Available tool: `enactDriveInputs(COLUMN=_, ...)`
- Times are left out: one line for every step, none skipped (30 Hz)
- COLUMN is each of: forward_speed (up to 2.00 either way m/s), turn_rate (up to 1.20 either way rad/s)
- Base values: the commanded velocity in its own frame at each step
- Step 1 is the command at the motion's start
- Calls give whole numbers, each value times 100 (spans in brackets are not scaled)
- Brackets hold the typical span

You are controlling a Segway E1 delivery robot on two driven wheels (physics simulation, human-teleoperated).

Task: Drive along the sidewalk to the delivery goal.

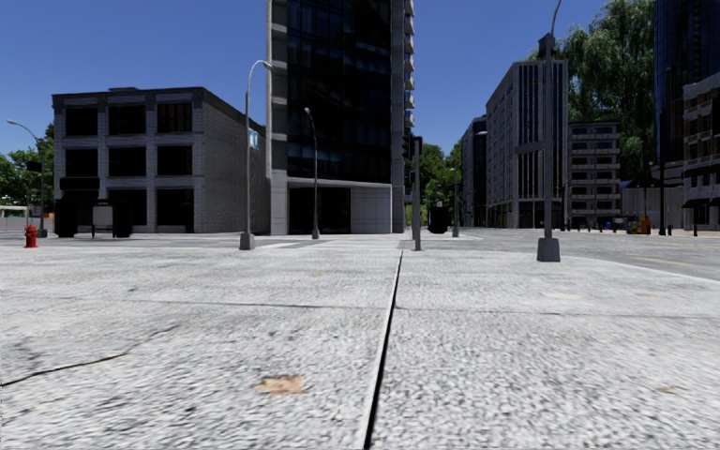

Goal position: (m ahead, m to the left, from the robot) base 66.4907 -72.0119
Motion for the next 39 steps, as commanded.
enactDriveInputs(forward_speed=200, turn_rate=0)
enactDriveInputs(forward_speed=200, turn_rate=0)
enactDriveInputs(forward_speed=200, turn_rate=0)
enactDriveInputs(forward_speed=200, turn_rate=0)
enactDriveInputs(forward_speed=200, turn_rate=0)
enactDriveInputs(forward_speed=200, turn_rate=0)
enactDriveInputs(forward_speed=200, turn_rate=0)
enactDriveInputs(forward_speed=200, turn_rate=0)
enactDriveInputs(forward_speed=200, turn_rate=0)
enactDriveInputs(forward_speed=200, turn_rate=0)
enactDriveInputs(forward_speed=200, turn_rate=0)
enactDriveInputs(forward_speed=200, turn_rate=0)
enactDriveInputs(forward_speed=200, turn_rate=0)
enactDriveInputs(forward_speed=200, turn_rate=0)
enactDriveInputs(forward_speed=200, turn_rate=0)
enactDriveInputs(forward_speed=200, turn_rate=0)
enactDriveInputs(forward_speed=200, turn_rate=0)
enactDriveInputs(forward_speed=200, turn_rate=0)
enactDriveInputs(forward_speed=200, turn_rate=0)
enactDriveInputs(forward_speed=200, turn_rate=0)
enactDriveInputs(forward_speed=200, turn_rate=0)
enactDriveInputs(forward_speed=200, turn_rate=0)
enactDriveInputs(forward_speed=200, turn_rate=0)
enactDriveInputs(forward_speed=200, turn_rate=0)
enactDriveInputs(forward_speed=200, turn_rate=0)
enactDriveInputs(forward_speed=200, turn_rate=0)
enactDriveInputs(forward_speed=200, turn_rate=0)
enactDriveInputs(forward_speed=200, turn_rate=0)
enactDriveInputs(forward_speed=200, turn_rate=0)
enactDriveInputs(forward_speed=200, turn_rate=0)
enactDriveInputs(forward_speed=200, turn_rate=0)
enactDriveInputs(forward_speed=200, turn_rate=0)
enactDriveInputs(forward_speed=200, turn_rate=0)
enactDriveInputs(forward_speed=200, turn_rate=0)
enactDriveInputs(forward_speed=200, turn_rate=0)
enactDriveInputs(forward_speed=200, turn_rate=0)
enactDriveInputs(forward_speed=200, turn_rate=0)
enactDriveInputs(forward_speed=200, turn_rate=0)
enactDriveInputs(forward_speed=200, turn_rate=0)
